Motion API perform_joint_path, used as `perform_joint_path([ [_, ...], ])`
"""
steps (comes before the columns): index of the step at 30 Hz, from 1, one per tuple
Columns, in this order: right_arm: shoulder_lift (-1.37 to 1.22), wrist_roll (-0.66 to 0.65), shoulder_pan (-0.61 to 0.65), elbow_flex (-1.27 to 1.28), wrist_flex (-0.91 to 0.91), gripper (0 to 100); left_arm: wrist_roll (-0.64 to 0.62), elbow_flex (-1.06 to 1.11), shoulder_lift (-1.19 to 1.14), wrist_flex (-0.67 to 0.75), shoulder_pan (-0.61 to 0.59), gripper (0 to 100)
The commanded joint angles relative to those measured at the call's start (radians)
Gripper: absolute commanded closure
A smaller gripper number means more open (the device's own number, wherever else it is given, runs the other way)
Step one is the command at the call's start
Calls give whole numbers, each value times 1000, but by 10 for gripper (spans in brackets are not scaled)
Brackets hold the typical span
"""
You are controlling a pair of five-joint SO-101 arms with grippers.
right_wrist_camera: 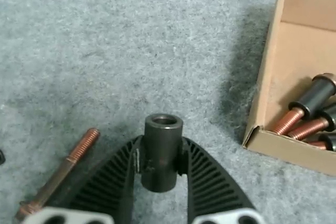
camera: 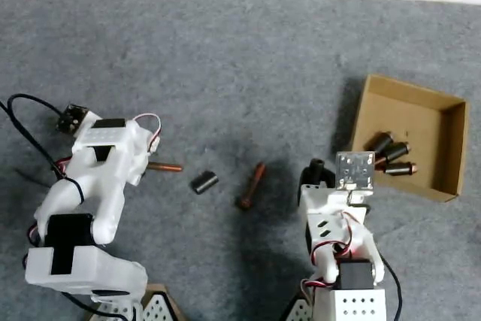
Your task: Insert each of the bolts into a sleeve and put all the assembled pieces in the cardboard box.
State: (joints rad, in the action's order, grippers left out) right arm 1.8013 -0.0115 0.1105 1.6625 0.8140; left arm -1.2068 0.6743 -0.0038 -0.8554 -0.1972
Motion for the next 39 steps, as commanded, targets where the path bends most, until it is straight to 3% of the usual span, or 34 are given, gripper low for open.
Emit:
perform_joint_path([
  [1,1,-9,-8,-2,-38,995,-9,-5,2,15,-27,814],
  [7,1,-9,-8,-2,-38,995,-6,-7,5,15,-27,999],
  [11,1,-9,-7,-2,-38,995,-5,-7,8,15,-22,995],
  [21,1,-9,-5,-2,-38,995,153,18,140,6,1,994],
  [26,1,-9,24,-2,-38,995,210,154,420,51,62,994],
  [32,1,-9,171,-10,-39,995,232,424,878,149,194,995],
  [39,1,-40,354,25,-137,995,345,657,1382,213,280,995],
])
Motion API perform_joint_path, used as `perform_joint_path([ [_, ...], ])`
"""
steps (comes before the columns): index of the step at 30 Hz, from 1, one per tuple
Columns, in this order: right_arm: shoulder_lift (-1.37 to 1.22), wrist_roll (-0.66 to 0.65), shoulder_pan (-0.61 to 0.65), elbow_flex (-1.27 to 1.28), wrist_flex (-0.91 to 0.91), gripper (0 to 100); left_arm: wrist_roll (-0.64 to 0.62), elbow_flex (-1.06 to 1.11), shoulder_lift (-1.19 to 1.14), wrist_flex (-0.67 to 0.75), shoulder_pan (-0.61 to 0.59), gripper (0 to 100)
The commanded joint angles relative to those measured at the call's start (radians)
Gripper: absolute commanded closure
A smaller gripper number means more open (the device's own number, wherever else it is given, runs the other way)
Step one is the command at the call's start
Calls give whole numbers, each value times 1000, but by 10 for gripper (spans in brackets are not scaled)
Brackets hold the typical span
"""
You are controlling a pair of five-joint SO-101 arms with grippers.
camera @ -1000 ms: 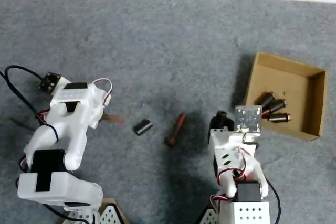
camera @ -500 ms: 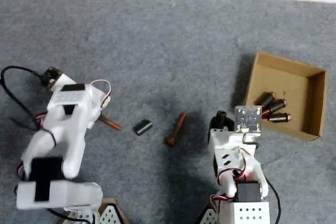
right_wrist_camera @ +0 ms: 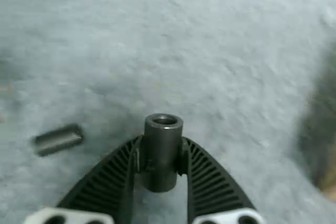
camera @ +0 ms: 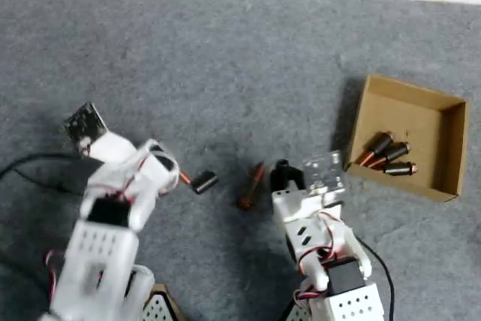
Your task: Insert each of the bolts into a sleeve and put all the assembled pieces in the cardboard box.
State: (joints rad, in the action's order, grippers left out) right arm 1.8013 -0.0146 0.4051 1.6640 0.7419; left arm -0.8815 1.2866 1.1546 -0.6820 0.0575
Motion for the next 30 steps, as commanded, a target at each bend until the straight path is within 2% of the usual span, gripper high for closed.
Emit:
perform_joint_path([
  [1,1,-72,74,38,-87,995,18,74,286,49,25,995],
  [5,-5,-199,147,122,-194,995,18,188,519,95,25,995],
  [9,-1,-224,206,151,-197,995,18,268,696,110,61,994],
  [12,-1,-241,252,151,-197,995,21,269,664,112,113,994],
  [16,-8,-359,315,151,-197,995,18,265,659,112,163,994],
  [25,-12,-371,315,151,-196,995,18,274,661,175,237,994],
  [30,-12,-399,315,151,-176,995,17,251,662,206,188,994],
])
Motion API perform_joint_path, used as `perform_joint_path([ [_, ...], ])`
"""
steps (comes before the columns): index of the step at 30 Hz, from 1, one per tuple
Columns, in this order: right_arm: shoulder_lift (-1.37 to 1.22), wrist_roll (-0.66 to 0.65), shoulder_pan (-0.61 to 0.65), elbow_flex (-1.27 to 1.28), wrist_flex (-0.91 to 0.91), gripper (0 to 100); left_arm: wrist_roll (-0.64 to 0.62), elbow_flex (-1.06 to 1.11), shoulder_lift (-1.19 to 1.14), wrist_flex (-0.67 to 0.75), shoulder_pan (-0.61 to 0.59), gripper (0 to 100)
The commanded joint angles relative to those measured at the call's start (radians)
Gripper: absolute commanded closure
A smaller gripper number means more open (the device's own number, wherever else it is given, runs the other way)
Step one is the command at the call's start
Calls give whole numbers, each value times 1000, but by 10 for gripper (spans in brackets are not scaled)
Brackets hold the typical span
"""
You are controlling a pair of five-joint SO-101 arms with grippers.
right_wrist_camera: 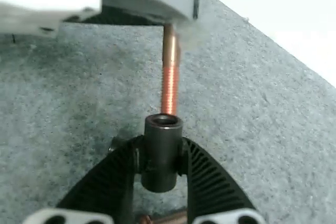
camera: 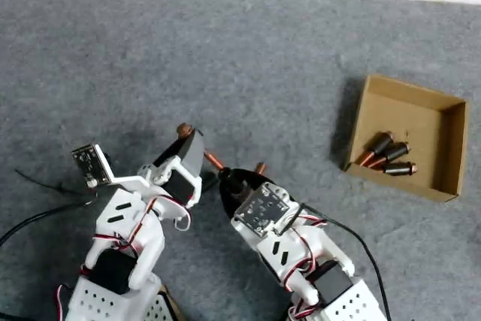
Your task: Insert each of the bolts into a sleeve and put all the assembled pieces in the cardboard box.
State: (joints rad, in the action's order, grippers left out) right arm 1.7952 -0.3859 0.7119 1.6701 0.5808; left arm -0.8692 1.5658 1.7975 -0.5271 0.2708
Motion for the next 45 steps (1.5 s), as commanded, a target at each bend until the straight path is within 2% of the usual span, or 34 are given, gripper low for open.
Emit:
perform_joint_path([
  [1,-5,-32,8,145,-15,995,5,-27,19,55,-28,994],
  [8,-5,-34,8,145,-15,995,5,4,18,52,33,994],
  [17,-5,-34,-35,145,-18,995,5,-58,21,49,38,994],
  [24,-5,-34,-35,145,-15,995,-78,-165,21,-101,38,994],
  [27,-5,-34,-35,145,-15,995,-78,-163,21,-114,39,994],
  [33,-5,-34,-45,145,-15,995,-72,-130,19,-141,130,994],
  [45,-5,-34,-50,145,-15,995,-5,-65,19,-140,140,994],
])
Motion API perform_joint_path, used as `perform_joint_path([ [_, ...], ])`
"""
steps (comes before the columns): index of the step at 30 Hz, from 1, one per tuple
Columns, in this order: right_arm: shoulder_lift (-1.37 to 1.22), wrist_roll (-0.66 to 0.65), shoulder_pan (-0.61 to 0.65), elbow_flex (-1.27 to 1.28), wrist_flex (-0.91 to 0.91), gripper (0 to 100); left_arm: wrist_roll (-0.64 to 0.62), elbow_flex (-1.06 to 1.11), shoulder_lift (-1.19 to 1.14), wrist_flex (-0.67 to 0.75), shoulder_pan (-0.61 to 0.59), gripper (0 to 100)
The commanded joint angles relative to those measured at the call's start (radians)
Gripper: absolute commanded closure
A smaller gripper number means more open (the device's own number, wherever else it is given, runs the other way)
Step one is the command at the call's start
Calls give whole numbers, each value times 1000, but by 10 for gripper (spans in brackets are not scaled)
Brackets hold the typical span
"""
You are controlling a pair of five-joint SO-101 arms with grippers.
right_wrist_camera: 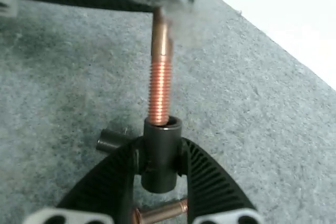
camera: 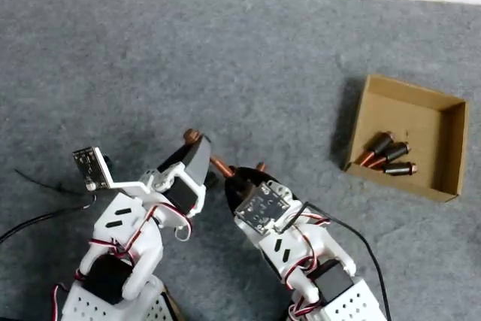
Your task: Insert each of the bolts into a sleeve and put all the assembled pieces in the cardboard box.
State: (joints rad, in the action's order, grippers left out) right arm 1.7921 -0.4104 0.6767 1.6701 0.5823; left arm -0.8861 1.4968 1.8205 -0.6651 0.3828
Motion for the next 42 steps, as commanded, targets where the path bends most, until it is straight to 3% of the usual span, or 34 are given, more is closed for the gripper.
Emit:
perform_joint_path([
  [1,-2,-9,-15,145,-16,995,12,10,-4,-2,28,994],
  [20,-2,-8,-12,145,-16,995,14,42,-5,2,21,994],
  [26,-2,-6,-8,145,-16,995,17,122,-5,117,21,993],
  [34,2,-6,-12,145,-16,995,77,134,-5,124,31,993],
  [37,2,-6,-15,145,-16,995,83,133,-5,94,61,993],
  [42,2,-6,-15,145,-16,995,198,133,-5,-11,148,992],
])
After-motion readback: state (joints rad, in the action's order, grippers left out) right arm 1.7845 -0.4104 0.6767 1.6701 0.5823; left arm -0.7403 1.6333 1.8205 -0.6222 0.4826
